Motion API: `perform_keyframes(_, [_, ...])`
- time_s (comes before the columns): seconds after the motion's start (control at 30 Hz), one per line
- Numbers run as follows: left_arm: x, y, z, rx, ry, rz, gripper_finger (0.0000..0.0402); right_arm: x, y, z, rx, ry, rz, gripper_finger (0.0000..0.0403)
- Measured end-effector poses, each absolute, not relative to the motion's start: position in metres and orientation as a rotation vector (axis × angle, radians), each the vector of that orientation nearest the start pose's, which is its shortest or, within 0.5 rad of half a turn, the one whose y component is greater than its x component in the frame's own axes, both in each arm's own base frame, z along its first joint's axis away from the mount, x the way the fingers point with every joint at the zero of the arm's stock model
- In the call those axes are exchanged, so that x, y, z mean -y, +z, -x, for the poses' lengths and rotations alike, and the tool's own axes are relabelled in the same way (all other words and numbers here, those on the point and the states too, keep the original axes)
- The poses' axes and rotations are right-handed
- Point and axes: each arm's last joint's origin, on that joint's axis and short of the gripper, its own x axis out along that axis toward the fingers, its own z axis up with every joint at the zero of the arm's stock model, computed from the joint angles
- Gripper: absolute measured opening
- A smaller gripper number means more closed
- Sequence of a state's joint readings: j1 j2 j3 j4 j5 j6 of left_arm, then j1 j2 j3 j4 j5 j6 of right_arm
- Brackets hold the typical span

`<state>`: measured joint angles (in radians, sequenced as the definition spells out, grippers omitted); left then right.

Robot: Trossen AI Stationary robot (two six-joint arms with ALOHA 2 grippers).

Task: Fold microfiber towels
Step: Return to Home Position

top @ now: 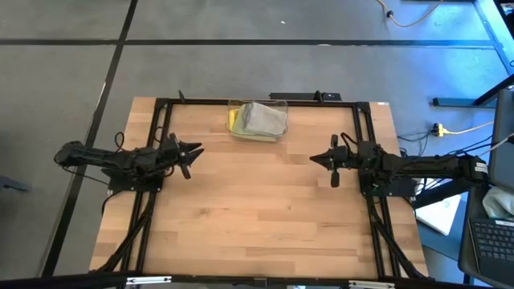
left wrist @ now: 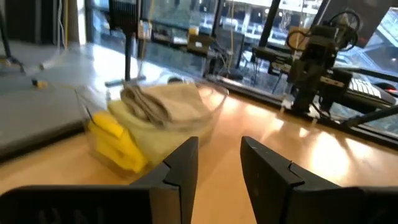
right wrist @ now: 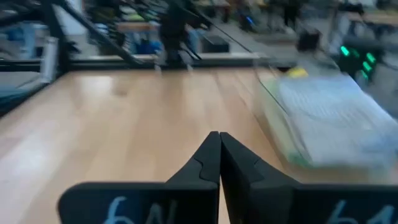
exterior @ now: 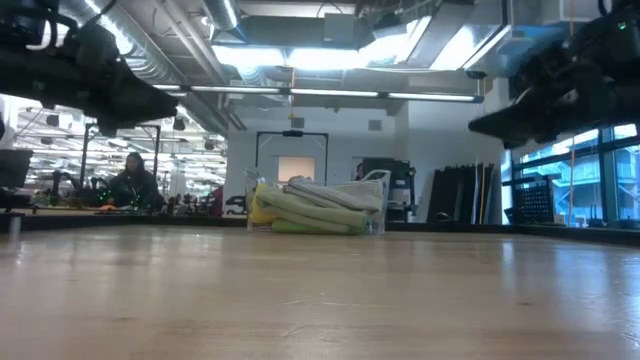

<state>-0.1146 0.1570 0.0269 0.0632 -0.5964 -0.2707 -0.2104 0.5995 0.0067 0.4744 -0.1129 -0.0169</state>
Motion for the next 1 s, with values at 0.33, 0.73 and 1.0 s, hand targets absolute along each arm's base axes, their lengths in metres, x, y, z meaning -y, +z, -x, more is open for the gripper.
perform_keyframes(0.33, [-0.0007, 0.1745, -0.0937, 0.066, 0.348, 0.133, 0.0113, 0.0206, 0.1557, -0.1332, -0.100, -0.039, 0.043, 0.0007])
perform_keyframes(0.73, [-0.0014, 0.1731, -0.0941, 0.044, 0.377, -0.033, 0.0113, 0.0201, 0.1581, -0.1351, -0.068, -0.006, 0.075, 0.0007])
perform_keyframes(1.0, [-0.0015, 0.1749, -0.0940, 0.090, 0.373, 0.119, 0.0113, 0.0201, 0.1569, -0.1354, -0.080, -0.005, 0.041, 0.0007])
